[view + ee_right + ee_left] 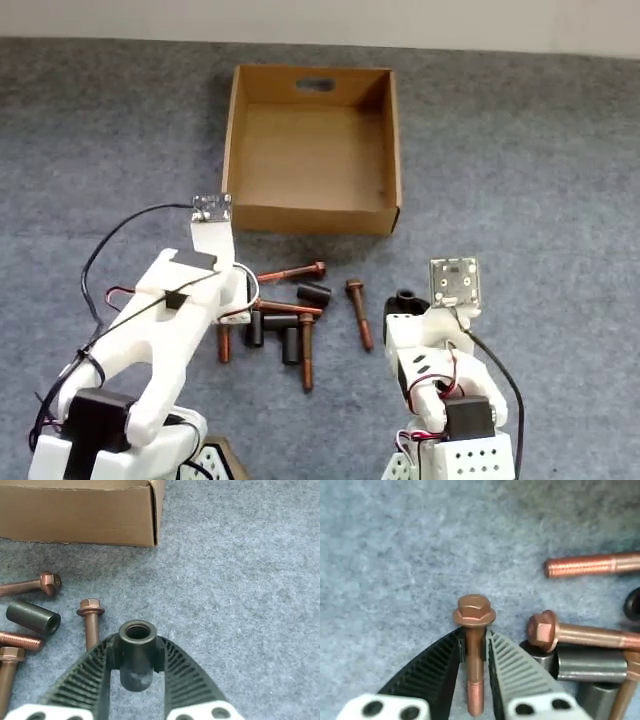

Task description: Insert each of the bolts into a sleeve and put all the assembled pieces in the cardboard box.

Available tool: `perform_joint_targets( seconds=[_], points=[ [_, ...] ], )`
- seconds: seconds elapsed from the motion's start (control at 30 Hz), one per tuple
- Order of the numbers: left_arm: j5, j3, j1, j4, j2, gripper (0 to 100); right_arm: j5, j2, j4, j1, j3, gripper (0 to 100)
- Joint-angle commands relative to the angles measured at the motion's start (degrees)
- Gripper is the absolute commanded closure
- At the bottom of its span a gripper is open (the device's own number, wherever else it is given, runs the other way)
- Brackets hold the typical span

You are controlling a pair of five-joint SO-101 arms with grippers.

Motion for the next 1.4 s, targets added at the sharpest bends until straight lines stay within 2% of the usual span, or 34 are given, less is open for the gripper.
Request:
perform_joint_targets(
  seconds=[0.0, 0.07, 0.23, 0.4, 0.47, 0.67, 0.77, 1.03, 1.23, 1.37],
  points=[
    [-6.59, -3.91, -0.75, -1.14, -0.4, 99, 0.62, -0.66, 0.48, 0.4, -0.31, 99.3],
    [-9.41, -4.97, -2.24, -1.32, 0.13, 99, 0.62, -0.66, 0.48, 0.4, -0.31, 99.3],
    [-9.23, -5.67, -5.41, -1.32, 0.13, 98, 0.62, -0.66, 0.48, 0.4, -0.31, 99.3],
    [-9.14, -4.44, -5.41, -1.67, 0.22, 84, 0.62, -0.66, 0.48, 0.4, -0.31, 99.3],
    [-9.14, -4.0, -5.41, -3.43, 0.22, 82, 0.62, -0.66, 0.48, 0.4, -0.31, 99.3],
    [-9.41, -0.31, -5.41, -11.08, 0.22, 82, 0.62, -0.66, 0.48, 0.4, -0.31, 99.3],
    [-9.41, 0.66, -5.41, -11.87, 0.13, 84, 0.62, -0.66, 0.48, 0.4, -0.31, 99.3],
    [-9.41, 0.75, -5.41, -11.78, -0.13, 99, 0.62, -0.66, 0.48, 0.4, -0.31, 99.3],
    [-9.41, 0.31, -5.58, -11.78, -1.19, 99, 0.62, -0.66, 0.57, 0.48, -0.31, 99.3],
    [-9.41, -0.57, -5.58, -8.0, -9.89, 99, 0.53, -0.75, 2.77, 0.48, -0.92, 99.3]
  ],
)
